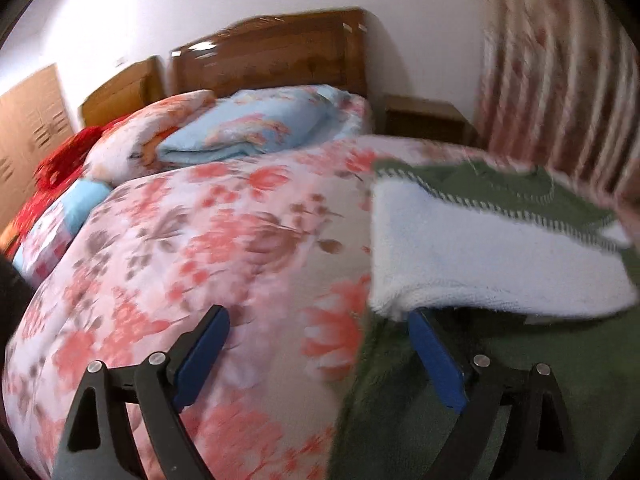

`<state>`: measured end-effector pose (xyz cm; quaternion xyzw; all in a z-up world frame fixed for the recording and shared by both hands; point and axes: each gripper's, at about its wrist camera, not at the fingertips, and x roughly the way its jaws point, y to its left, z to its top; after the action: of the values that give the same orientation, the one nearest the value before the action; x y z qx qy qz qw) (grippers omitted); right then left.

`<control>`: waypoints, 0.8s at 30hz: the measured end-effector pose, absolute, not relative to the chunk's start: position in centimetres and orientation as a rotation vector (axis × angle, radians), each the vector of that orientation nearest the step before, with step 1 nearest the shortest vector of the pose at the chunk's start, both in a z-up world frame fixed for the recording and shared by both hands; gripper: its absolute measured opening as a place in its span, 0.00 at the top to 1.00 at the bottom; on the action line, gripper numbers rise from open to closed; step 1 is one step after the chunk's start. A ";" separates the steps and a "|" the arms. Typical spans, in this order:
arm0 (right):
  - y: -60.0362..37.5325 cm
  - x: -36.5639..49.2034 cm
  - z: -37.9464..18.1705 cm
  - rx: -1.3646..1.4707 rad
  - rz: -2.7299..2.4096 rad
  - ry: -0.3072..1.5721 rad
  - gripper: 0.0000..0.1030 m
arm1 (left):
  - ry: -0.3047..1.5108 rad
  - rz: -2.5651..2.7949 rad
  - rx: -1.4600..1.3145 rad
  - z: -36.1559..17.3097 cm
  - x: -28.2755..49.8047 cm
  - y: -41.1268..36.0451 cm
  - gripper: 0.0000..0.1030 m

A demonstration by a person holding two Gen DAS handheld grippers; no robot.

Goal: Fold small clothes

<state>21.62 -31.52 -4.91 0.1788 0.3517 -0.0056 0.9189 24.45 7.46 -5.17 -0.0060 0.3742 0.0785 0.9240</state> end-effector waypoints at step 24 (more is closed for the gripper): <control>-23.6 23.6 -7.8 -0.093 0.097 0.780 0.72 | 0.866 -0.216 -0.191 -4.5 35.1 -0.3 0.00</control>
<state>23.58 -23.65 -7.75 -0.0455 0.3799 0.0472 0.9227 35.12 -0.32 -4.51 -0.0923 0.4181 -0.1045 0.8977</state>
